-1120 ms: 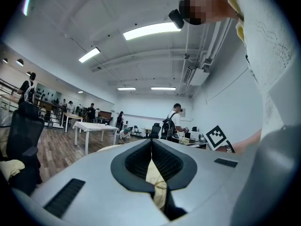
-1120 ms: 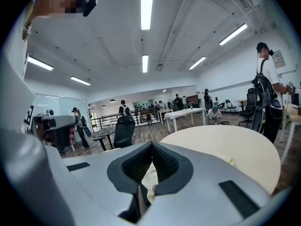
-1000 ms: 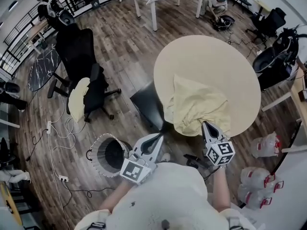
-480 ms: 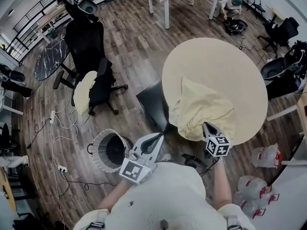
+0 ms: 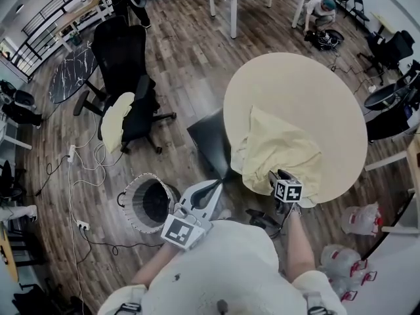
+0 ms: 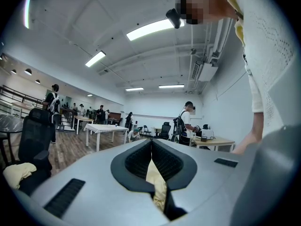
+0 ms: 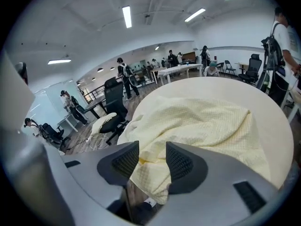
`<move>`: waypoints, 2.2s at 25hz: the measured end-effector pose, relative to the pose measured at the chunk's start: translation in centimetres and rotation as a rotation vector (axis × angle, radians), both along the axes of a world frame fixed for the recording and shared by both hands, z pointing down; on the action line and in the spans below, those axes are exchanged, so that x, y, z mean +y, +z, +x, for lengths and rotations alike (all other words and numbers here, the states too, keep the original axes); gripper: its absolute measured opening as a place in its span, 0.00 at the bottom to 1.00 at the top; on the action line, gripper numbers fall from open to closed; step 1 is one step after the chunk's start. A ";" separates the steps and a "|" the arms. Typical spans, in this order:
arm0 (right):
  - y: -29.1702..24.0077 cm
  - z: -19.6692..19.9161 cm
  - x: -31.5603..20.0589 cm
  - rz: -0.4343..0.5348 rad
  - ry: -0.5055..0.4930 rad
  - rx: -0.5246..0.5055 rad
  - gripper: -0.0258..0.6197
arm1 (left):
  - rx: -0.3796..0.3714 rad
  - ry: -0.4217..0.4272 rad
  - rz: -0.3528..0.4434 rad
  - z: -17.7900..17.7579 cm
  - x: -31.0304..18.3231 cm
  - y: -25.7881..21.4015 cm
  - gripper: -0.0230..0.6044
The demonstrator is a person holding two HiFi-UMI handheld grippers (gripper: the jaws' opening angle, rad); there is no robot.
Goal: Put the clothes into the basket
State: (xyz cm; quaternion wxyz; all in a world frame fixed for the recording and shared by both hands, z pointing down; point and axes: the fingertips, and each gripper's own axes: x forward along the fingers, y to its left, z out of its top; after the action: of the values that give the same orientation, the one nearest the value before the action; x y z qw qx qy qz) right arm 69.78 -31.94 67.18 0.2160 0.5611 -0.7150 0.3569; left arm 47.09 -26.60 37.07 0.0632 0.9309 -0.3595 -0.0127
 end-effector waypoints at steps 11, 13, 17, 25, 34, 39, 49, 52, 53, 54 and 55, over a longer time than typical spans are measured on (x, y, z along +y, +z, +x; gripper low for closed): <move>5.2 1.3 0.2 -0.157 0.041 0.033 0.54 | -0.020 -0.023 -0.006 -0.5 -0.6 0.4 0.07; 6.1 1.4 0.2 -0.181 0.029 0.044 0.57 | -0.024 -0.022 -0.007 -0.3 -0.6 0.5 0.07; 7.7 1.1 0.2 -0.226 -0.018 0.098 0.59 | -0.024 -0.030 -0.004 -0.4 -0.7 0.6 0.07; 9.8 1.7 -0.2 -0.290 -0.039 0.175 0.59 | -0.042 -0.060 -0.012 -0.3 -1.1 0.8 0.07; 10.1 1.9 -0.7 -0.339 -0.032 0.198 0.58 | -0.045 -0.056 -0.025 0.5 -1.9 1.2 0.07; 10.4 2.9 -0.5 -0.326 -0.040 0.216 0.43 | -0.041 -0.049 -0.024 0.9 -1.6 1.5 0.07; 9.9 3.2 -0.2 -0.333 -0.050 0.225 0.21 | -0.017 -0.069 -0.036 0.4 -2.1 1.3 0.07; 9.8 2.5 0.2 -0.335 -0.054 0.192 0.19 | -0.016 -0.075 -0.037 0.2 -2.1 1.3 0.07; 9.6 2.5 0.1 -0.324 -0.051 0.198 0.18 | -0.014 -0.077 -0.037 0.0 -2.2 1.3 0.07; 9.2 2.6 -0.1 -0.308 -0.048 0.209 0.18 | -0.013 -0.079 -0.038 -0.2 -2.3 1.3 0.07; 8.8 2.7 -0.4 -0.290 -0.043 0.212 0.18 | -0.011 -0.081 -0.037 -0.4 -2.5 1.3 0.07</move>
State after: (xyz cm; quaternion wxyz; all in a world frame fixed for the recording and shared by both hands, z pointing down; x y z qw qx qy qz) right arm 72.45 -32.34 76.00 0.3764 0.5430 -0.6412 0.3903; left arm 46.68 -29.10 38.38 0.0781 0.9144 -0.3973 -0.0033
